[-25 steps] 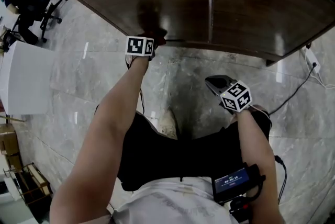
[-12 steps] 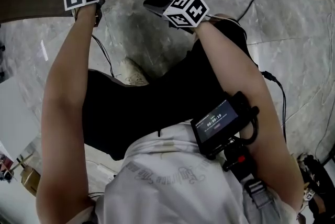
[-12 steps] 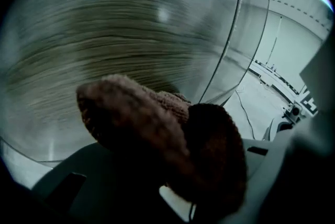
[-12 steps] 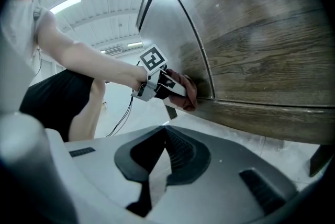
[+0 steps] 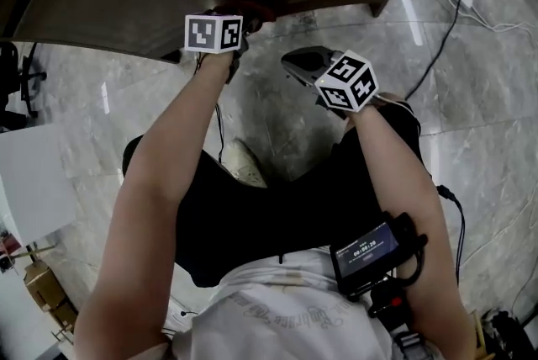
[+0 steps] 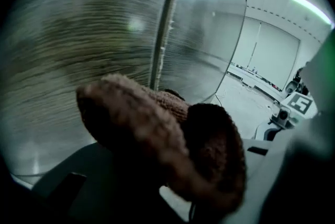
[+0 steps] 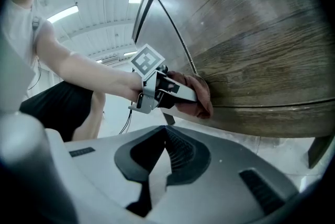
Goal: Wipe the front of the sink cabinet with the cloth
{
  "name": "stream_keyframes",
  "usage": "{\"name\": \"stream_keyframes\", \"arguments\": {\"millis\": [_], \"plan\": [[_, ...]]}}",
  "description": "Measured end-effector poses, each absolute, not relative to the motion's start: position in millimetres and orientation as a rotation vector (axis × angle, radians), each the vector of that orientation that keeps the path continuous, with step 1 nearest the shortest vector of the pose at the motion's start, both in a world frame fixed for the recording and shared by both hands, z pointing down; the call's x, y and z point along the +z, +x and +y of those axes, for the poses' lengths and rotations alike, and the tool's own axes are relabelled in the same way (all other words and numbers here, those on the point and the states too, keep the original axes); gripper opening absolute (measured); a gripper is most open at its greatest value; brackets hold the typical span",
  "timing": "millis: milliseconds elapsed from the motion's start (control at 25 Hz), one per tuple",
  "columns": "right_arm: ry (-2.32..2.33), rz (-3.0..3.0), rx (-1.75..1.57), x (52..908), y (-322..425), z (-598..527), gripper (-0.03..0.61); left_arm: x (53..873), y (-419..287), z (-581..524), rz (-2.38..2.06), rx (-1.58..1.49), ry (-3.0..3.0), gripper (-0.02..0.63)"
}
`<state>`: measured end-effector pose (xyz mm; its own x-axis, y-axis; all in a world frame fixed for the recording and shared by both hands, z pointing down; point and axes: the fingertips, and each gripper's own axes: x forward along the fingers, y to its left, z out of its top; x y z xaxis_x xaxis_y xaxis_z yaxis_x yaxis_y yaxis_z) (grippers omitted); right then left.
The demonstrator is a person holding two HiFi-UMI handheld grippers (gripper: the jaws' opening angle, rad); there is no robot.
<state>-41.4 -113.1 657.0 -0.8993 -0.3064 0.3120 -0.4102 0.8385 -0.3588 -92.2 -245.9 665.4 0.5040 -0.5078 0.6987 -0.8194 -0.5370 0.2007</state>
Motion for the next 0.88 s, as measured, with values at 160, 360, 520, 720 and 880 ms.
{"name": "stream_keyframes", "arguments": {"millis": [160,360,520,720,880], "plan": [[0.543,-2.821,0.645,641,-53,-113,0.012,666,-79,-247,-1.059,0.823,2.258,0.12],[0.452,-2.883,0.543,608,-38,-97,0.012,671,-53,-248,-0.989,0.841,2.255,0.12],[0.516,-2.909,0.548,592,-2,-96,0.012,668,-25,-255,-0.961,0.865,2.291,0.12],[0.572,-2.908,0.527,586,19,-89,0.012,679,18,-256,-0.861,0.884,2.32,0.12],[0.579,-2.891,0.485,581,42,-74,0.012,681,78,-248,-0.746,0.884,2.38,0.12]]}}
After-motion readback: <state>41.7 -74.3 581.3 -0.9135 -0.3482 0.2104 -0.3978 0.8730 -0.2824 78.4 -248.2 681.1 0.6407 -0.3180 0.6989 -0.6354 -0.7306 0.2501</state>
